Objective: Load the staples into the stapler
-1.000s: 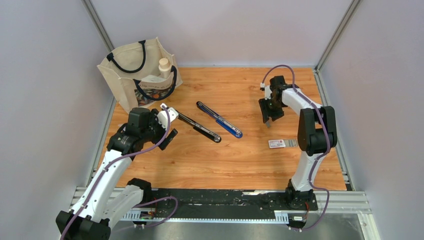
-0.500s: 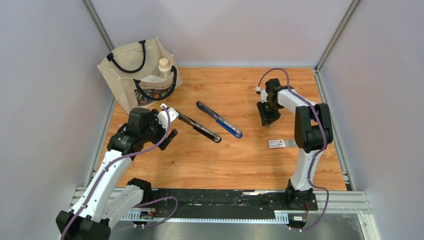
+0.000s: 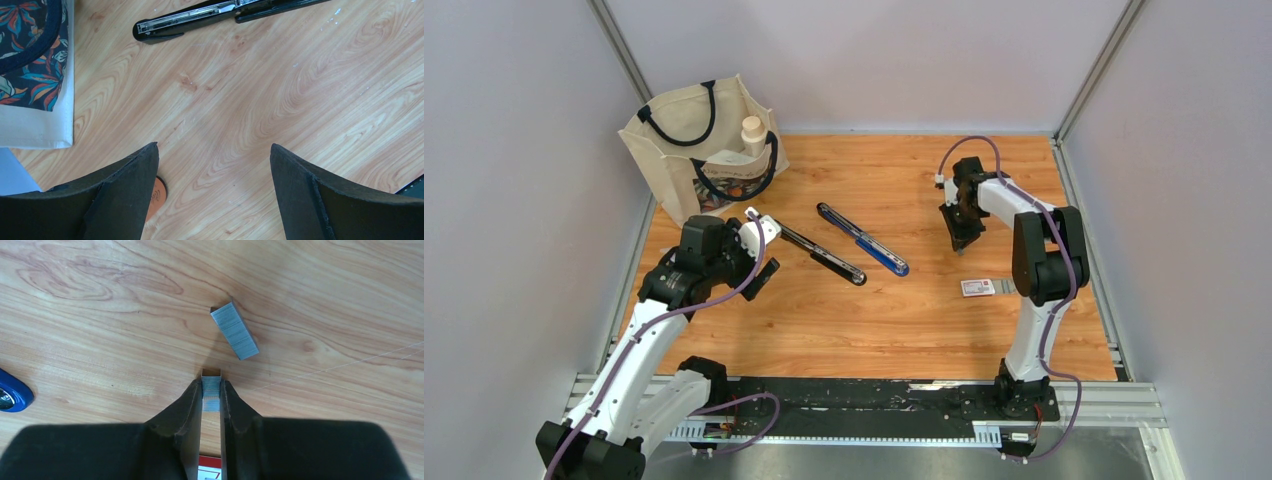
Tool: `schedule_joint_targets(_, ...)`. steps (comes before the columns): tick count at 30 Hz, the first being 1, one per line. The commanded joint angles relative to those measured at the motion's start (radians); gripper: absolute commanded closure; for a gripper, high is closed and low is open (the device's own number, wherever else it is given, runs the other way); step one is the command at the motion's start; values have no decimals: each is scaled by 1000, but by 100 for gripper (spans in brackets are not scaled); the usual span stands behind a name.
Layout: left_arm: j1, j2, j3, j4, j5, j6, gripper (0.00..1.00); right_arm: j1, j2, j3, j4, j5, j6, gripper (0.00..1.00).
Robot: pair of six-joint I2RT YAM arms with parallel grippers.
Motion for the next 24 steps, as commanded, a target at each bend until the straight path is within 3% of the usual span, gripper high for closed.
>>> schedule_joint_targets(1,6,-7,-2,26,10,19,10,10,-3,3,29,3,-27,83)
schedule_joint_targets(11,23,-6,24,-12,36,40,10,68,-107,30,6,-6,-22,83)
schedule_joint_targets(19,213,-12,60,-81,144,72,10,191,-167,150,-42,-19,-10,83)
schedule_joint_targets(24,345,-13,6,-69,225,65,10,296,-144,234,-40,-45,28,83)
